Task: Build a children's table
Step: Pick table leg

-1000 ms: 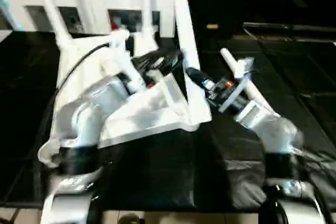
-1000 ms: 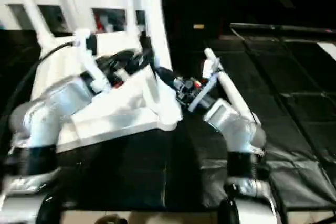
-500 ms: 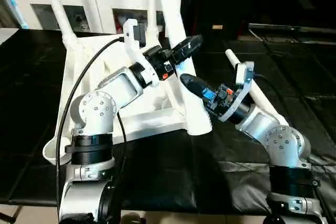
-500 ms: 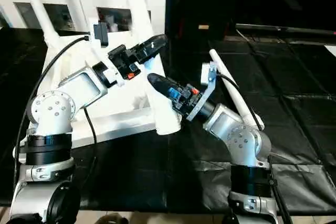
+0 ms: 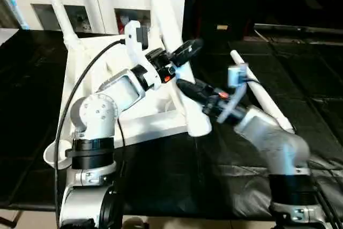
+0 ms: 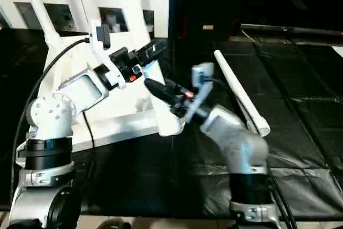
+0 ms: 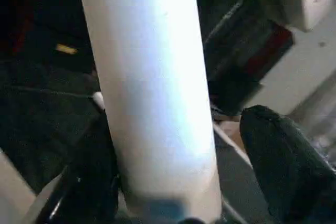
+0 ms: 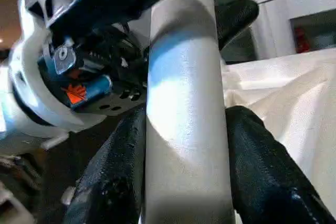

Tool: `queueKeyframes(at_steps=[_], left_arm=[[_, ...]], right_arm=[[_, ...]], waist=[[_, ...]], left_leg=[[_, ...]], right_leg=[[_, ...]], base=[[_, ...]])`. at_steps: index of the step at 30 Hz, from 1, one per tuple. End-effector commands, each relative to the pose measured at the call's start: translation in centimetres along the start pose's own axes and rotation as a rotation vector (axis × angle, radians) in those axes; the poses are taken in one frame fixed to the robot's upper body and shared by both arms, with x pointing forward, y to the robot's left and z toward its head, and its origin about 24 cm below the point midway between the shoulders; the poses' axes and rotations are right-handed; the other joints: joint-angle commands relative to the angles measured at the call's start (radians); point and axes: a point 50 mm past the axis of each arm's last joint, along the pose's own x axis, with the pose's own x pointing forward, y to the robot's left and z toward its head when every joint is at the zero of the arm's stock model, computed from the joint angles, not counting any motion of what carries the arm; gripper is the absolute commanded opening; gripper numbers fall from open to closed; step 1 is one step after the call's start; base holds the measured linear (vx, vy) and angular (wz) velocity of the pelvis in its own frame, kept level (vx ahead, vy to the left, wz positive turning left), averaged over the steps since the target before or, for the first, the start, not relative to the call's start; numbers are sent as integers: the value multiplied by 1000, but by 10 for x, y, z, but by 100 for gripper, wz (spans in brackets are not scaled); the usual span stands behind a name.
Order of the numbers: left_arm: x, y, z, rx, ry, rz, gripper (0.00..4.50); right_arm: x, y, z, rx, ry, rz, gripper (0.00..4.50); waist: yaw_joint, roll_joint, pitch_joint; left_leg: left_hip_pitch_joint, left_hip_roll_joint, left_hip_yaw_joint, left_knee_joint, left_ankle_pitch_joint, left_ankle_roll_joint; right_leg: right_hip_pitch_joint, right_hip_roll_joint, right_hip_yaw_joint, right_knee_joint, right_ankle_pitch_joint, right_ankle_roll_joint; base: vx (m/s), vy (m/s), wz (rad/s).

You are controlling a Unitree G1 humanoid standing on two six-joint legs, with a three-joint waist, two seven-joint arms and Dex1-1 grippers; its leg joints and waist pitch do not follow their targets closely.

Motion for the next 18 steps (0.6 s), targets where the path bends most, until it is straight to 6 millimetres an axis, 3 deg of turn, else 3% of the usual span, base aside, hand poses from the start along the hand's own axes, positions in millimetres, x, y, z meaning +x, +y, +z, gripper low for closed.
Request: queueKeyframes(at_steps=[1, 6, 15, 18], left_arm=[[6, -6, 0, 24, -12, 14, 323], [8, 4, 1, 10, -57, 132, 283], [7, 6, 0, 12, -83, 180, 203], [7, 7, 0, 18, -87, 189, 198]], right_arm=[[4, 3, 3, -76, 4, -30, 181], [11, 8, 1, -184, 3, -68, 181], [17, 8, -3, -259, 13, -107, 181], [18, 7, -3, -278, 25, -118, 181]], waist=[[-5, 5, -78], [-10, 4, -79], [-21, -2, -77], [-24, -2, -77]], left_leg=[[15, 42, -23, -68, -160, -26], [13, 40, -21, -66, -154, -16], [14, 41, -20, -67, -152, 3], [14, 41, -20, -67, -150, 6]], right_leg=[[57, -91, 61, -88, -207, -61], [60, -90, 61, -86, -177, -79], [60, -92, 62, -84, -168, -99], [60, -91, 62, -84, -169, -99]], base=[[0, 0, 0], [0, 0, 0], [0, 0, 0], [0, 0, 0]])
